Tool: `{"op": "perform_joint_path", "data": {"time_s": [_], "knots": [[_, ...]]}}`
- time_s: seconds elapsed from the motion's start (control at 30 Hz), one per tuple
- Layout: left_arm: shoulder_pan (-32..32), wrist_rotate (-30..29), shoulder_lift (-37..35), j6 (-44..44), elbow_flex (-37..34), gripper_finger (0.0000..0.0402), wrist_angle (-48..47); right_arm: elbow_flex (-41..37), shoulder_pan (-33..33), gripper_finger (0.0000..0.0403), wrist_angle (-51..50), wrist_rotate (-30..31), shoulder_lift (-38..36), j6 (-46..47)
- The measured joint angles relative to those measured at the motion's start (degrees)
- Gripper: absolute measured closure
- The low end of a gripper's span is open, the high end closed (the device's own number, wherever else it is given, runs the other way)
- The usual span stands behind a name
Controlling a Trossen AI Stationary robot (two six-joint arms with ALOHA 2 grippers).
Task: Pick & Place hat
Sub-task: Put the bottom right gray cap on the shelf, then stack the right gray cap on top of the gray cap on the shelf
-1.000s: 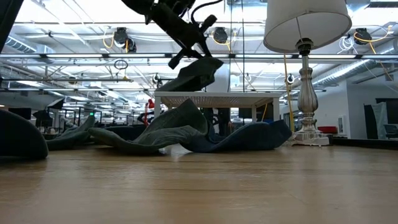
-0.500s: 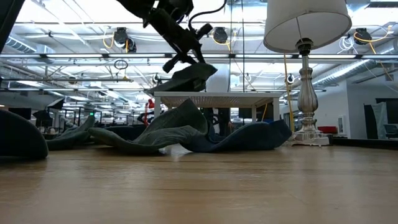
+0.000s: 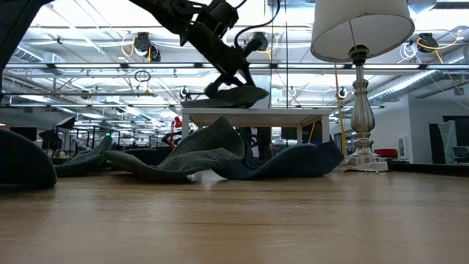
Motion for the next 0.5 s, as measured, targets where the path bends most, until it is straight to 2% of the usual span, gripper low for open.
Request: {"op": "perform_joint_path", "data": {"time_s": [0.07, 0.33, 0.5], "knots": [[0.0, -1.1, 0.0, -0.7, 0.0, 0.0369, 1.1, 0.0, 0.0, 0.0149, 0.0, 0.0, 0.0, -0.1], [0.0, -0.9, 0.0, -1.4, 0.0, 0.0268, -0.3, 0.0, 0.0, 0.0149, 0.0, 0.0, 0.0, -0.5], [0.0, -1.4, -0.4, -5.2, 0.0, 0.0234, -1.2, 0.0, 0.0, 0.0149, -0.1, 0.0, 0.0, -0.6]]}}
